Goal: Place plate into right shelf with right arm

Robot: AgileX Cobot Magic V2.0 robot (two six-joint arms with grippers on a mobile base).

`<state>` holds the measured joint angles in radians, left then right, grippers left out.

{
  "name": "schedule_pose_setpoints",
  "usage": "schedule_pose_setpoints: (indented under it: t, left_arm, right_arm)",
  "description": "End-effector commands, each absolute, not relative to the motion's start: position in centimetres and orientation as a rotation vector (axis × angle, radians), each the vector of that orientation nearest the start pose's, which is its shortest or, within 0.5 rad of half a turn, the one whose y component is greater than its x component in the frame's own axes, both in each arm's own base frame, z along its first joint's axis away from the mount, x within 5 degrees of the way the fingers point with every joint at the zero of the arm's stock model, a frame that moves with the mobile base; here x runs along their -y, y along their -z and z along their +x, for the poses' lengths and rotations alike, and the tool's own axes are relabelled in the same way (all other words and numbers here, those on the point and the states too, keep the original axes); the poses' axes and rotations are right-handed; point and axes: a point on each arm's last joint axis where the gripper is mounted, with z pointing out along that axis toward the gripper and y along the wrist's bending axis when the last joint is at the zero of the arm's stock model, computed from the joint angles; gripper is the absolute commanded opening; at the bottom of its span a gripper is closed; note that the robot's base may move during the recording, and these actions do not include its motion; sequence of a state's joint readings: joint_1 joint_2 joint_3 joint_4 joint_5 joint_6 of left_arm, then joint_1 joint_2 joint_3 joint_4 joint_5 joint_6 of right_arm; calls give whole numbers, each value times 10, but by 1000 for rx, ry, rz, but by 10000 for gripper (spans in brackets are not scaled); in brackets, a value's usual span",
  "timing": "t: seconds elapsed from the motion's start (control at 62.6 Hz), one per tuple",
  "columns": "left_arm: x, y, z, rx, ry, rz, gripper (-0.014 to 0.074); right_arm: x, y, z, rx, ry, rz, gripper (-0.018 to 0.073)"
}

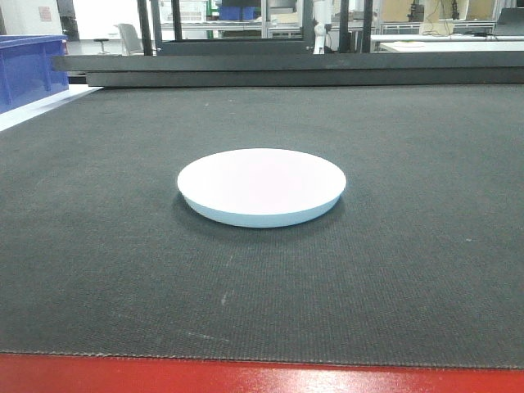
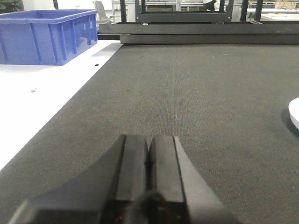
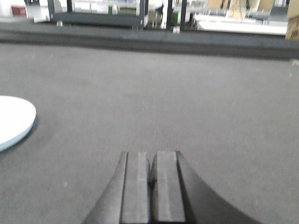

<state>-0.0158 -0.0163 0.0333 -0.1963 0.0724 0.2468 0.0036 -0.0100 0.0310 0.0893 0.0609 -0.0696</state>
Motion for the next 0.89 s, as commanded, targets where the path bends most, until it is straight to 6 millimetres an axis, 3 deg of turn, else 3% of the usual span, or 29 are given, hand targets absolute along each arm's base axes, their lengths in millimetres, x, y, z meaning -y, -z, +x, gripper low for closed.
schedule_pose_setpoints:
  t: [0.0,0.112,0.287,0.399,0.527,0.623,0.734,0.878]
  left_arm:
    - [1,-203,56,-1487,-25,45,-47]
    - [1,-203,56,-1487,-25,45,-47]
    - [1,-203,56,-1487,-25,45,-47]
    - [1,-203,56,-1487,-25,45,-47]
    - [1,-203,56,-1487,-25,45,-47]
    - [1,-203,56,-1487,-25,45,-47]
    - [1,-203,56,-1487,-25,45,-47]
    - [1,-203,56,-1487,-25,45,-47]
  right_arm:
    - [1,-220,53,-1387,-2,14,55]
    - [0,-245,48,-1386,-8,8,55]
    - [-2,-291,48,-1586,-23,-16,61]
    - [-3,-318,61,-1718,-30,-26,180]
    - [-3,-334,89,-1828,-35,-27,461]
    - [-4,-344,113,-1891,-41,-32,597]
    - [-11,-352,145,-1989,-98,-35,610]
    - [-36,-366,183,-2083,-226,-60,610]
